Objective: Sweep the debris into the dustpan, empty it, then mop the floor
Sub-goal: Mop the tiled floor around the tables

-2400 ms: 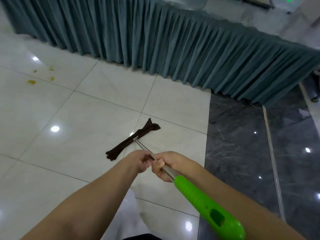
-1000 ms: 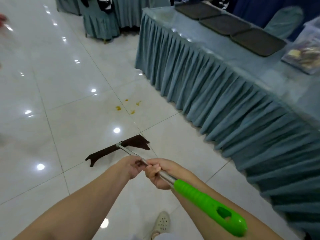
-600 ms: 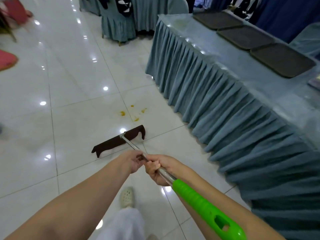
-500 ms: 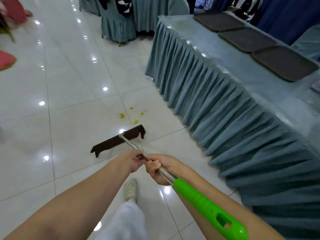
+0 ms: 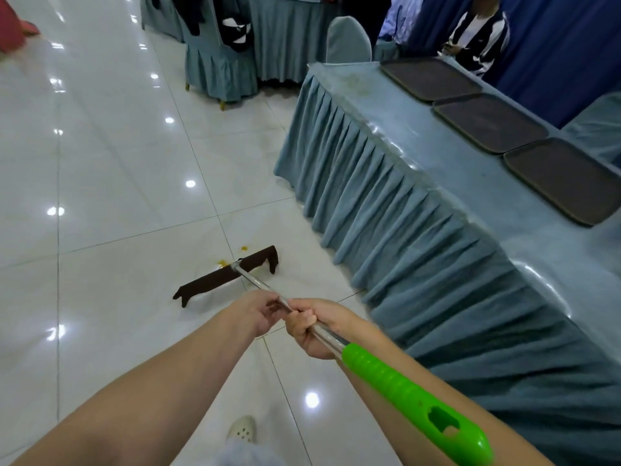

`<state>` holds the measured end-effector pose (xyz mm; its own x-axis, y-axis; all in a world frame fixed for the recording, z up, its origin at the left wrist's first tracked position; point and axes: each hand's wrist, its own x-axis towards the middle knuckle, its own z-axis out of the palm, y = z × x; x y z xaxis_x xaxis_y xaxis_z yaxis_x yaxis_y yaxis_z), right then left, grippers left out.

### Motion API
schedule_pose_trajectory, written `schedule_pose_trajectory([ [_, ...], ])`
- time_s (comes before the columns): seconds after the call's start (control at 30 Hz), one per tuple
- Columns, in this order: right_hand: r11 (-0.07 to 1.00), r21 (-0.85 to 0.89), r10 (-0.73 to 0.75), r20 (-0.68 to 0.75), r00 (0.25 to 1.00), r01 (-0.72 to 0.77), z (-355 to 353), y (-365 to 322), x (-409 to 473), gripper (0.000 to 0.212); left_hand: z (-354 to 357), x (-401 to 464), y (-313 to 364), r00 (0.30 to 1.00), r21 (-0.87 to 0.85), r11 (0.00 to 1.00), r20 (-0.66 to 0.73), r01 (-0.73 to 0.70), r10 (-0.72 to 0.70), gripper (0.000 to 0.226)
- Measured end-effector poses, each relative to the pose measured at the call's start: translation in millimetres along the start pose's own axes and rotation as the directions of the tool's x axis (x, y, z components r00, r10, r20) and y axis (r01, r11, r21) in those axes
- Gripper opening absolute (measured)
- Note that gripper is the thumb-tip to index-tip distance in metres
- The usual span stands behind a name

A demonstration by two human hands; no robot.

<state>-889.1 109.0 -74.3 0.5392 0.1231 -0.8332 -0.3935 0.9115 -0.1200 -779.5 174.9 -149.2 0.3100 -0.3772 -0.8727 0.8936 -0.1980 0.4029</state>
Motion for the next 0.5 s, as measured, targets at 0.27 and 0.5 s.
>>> schedule_pose_trajectory([
  [0.27, 0.999, 0.026, 0.029, -0.043, 0.999, -0.028, 3.1, -89.5, 25.1, 0.030, 54.6, 55.5, 45.1, 0.999, -0.034, 0.998, -0.025, 0.043, -0.044, 0.030],
  [0.5, 0.994, -0.026, 0.110, 0.039, 0.993, -0.109, -38.8, -175.3, 26.2, 0.056, 121.2, 101.9, 40.9, 0.994, -0.137, 0.990, -0.096, 0.037, -0.050, 0.032],
])
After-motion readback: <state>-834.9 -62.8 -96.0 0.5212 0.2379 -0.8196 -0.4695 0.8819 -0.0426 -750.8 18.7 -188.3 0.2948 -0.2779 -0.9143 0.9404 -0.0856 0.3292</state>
